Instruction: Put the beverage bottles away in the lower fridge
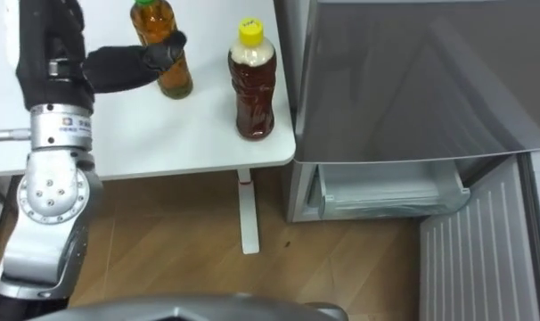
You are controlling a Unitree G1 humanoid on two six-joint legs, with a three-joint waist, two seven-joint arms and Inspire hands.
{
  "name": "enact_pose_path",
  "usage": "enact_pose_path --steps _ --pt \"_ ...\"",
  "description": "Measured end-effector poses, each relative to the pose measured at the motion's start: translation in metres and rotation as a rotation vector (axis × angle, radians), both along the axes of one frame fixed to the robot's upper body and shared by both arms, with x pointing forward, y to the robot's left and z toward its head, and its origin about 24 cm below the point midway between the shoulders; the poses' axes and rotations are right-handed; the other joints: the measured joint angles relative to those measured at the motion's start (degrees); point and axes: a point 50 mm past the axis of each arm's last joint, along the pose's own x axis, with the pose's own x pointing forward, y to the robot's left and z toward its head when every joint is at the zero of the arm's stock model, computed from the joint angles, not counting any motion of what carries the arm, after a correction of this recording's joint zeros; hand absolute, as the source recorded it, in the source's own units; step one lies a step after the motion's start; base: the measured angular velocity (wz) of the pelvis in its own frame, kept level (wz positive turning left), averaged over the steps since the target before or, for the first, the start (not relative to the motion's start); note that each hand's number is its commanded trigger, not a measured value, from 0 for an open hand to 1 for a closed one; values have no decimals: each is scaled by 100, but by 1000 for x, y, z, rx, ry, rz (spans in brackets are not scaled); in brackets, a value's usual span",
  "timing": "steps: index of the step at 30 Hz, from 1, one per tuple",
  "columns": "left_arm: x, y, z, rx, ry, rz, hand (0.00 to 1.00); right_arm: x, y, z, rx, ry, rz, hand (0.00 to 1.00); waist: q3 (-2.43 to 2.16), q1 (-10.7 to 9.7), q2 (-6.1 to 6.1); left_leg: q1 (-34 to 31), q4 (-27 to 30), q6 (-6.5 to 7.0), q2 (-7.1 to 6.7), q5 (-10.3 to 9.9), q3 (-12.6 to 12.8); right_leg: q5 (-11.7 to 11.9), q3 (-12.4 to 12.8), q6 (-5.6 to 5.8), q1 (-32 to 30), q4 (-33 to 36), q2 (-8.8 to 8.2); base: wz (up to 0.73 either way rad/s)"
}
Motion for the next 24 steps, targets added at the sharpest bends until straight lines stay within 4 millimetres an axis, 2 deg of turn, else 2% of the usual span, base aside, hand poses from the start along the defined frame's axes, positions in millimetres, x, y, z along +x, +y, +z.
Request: enact_pose_path --steps 10,15,24 --pt "2 -9 0 -25 34 -186 0 -1 0 0 4 17 19 0 -7 -188 7 -14 7 0 0 0 2 -1 96 1 -17 -4 11 0" --pt "3 -14 -4 -19 87 -260 0 -5 1 0 26 38 17 0 -51 -240 66 14 2 1 2 0 73 0 230 -2 -77 37 13 -9" --pt "2 -19 -8 1 119 -322 0 -2 2 -1 49 38 17 0 -40 -237 63 23 -48 3 5 -1 95 -9 278 -2 -92 75 15 -2"
